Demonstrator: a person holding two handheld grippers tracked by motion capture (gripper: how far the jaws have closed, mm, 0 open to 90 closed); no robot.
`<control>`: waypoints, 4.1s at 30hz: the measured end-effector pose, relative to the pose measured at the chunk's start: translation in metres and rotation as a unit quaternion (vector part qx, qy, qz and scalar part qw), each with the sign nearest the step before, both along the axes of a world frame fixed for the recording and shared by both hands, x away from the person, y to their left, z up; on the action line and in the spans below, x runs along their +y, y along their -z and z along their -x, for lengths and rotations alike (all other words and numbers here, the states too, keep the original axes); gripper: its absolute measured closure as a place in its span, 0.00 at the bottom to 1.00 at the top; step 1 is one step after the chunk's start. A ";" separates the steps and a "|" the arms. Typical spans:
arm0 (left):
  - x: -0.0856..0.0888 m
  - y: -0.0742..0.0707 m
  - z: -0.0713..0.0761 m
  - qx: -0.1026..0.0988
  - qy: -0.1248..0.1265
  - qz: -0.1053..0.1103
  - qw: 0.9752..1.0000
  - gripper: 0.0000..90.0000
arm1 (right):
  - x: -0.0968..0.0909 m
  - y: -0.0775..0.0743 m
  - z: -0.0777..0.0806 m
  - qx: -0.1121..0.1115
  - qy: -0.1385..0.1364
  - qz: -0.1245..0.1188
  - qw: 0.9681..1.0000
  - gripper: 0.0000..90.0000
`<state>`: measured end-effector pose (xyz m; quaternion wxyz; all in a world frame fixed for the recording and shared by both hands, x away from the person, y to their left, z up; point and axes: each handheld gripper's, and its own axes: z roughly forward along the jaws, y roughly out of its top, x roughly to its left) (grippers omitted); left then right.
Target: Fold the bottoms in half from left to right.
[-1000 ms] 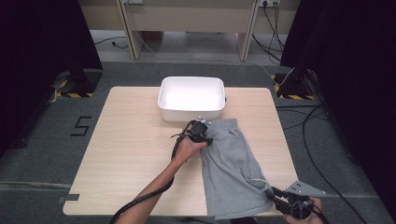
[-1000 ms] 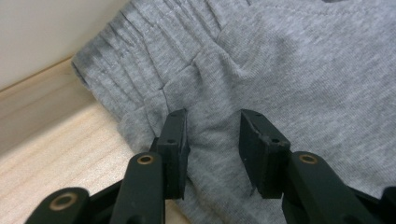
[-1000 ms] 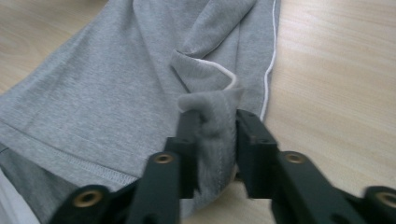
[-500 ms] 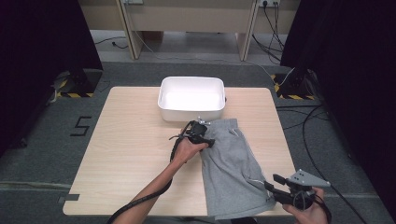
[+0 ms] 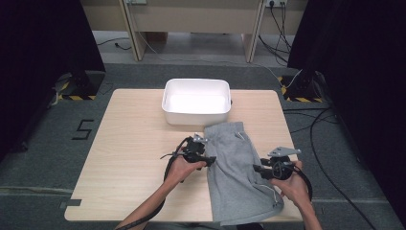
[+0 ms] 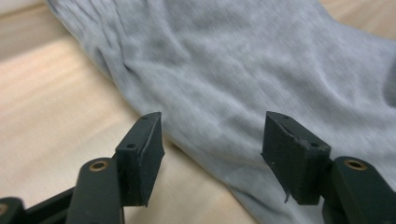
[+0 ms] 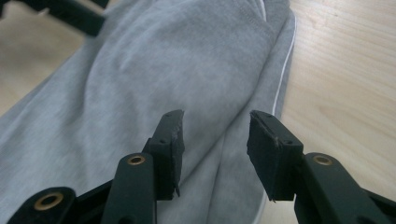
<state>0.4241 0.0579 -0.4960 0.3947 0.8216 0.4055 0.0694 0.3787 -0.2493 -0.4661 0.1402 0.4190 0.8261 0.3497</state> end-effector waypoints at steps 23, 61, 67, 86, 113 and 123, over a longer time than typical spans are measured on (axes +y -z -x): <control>-0.009 0.020 0.034 -0.081 0.024 -0.044 0.995 0.40 | 0.015 0.004 -0.029 -0.009 -0.013 0.044 0.999 0.90; -0.005 0.018 0.094 -0.078 0.076 -0.047 0.993 0.35 | -0.015 0.002 0.075 0.028 -0.011 0.059 0.998 0.95; 0.003 0.019 0.097 -0.081 0.068 -0.047 0.993 0.35 | -0.035 0.025 0.077 0.059 0.002 0.053 0.997 0.93; 0.042 0.019 0.125 -0.091 0.057 -0.065 0.992 0.35 | -0.003 0.001 0.071 0.008 -0.021 0.069 0.997 0.47; 0.030 0.021 0.104 -0.084 0.071 -0.043 0.993 0.34 | 0.094 0.032 -0.045 0.004 -0.071 0.055 0.996 0.41; 0.051 0.022 0.113 -0.083 0.069 -0.043 0.993 0.34 | 0.113 0.036 -0.040 -0.002 -0.080 0.041 0.996 0.41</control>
